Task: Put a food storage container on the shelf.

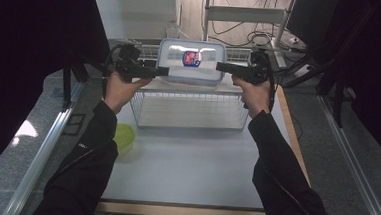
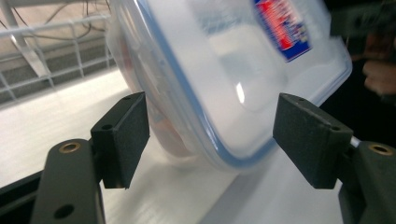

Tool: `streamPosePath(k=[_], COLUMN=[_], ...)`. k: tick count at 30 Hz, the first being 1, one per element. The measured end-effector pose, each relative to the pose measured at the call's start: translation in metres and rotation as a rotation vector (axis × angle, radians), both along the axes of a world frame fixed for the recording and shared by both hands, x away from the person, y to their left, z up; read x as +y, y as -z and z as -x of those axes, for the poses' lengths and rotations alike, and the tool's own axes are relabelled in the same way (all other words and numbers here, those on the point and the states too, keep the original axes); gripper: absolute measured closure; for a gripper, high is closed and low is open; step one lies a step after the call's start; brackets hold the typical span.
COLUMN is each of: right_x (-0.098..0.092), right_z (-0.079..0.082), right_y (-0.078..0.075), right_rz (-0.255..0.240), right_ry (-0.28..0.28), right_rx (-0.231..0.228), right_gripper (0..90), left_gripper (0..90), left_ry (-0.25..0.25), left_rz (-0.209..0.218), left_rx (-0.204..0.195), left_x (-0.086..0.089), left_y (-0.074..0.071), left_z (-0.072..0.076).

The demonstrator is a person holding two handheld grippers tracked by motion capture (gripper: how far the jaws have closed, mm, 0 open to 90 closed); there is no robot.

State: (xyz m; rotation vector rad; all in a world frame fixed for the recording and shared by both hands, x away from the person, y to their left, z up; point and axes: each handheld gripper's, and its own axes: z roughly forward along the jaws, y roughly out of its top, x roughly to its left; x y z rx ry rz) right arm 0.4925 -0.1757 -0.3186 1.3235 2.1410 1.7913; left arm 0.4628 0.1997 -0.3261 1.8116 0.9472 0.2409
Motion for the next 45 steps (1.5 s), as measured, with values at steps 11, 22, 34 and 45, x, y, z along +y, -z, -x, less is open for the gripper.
streamPosePath(k=[11,22,34,45], right_x=[-0.003,0.014,0.013,0.021], right_z=[0.015,0.042,0.021,0.026], right_y=[-0.007,0.020,0.023,0.023], right_rz=[0.106,0.261,0.248,0.291], right_ry=[0.056,-0.013,0.017,-0.007], right_rx=[-0.115,-0.192,-0.152,-0.175], right_gripper=[65.7,89.4,90.0,79.1], left_gripper=[33.4,81.5,86.0,75.9], left_ry=[-0.005,0.017,-0.014,0.044], left_rz=[-0.073,-0.066,-0.119,-0.062], left_rx=[-0.028,-0.054,-0.091,-0.085], left_x=[-0.007,-0.020,-0.033,-0.031], left_y=[0.007,0.015,0.018,0.020], left_z=[0.010,0.016,0.010,0.022])
